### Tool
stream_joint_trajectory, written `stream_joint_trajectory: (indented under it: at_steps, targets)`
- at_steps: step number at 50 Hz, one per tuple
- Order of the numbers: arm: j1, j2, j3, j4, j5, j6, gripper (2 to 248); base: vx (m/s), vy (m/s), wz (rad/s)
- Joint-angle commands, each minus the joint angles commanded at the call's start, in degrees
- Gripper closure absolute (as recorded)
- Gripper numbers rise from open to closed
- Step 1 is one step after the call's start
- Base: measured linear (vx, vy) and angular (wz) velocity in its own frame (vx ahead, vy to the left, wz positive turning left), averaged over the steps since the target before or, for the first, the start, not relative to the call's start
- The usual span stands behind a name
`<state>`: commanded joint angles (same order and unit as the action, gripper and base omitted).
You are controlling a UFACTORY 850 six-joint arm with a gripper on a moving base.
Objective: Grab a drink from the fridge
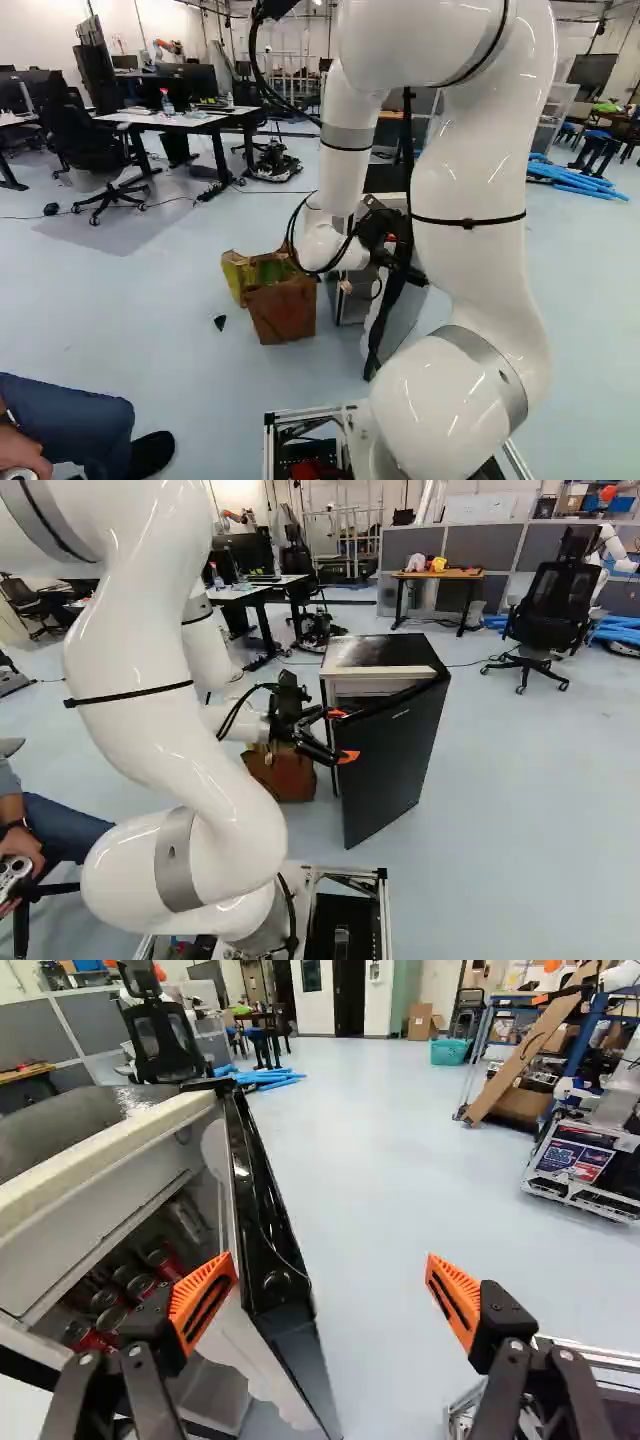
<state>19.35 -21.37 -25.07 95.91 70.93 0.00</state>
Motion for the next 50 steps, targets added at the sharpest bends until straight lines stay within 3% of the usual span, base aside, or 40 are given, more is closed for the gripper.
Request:
stream_joint_trajectory:
  at_steps: [23,50]
  targets:
    - [0.5,0.9,2.2,5.7,2.2,0.0,3,0.0,0.0,0.0]
    - [-2.5,0.6,1.2,11.7,5.4,0.0,3,0.0,0.0,0.0]
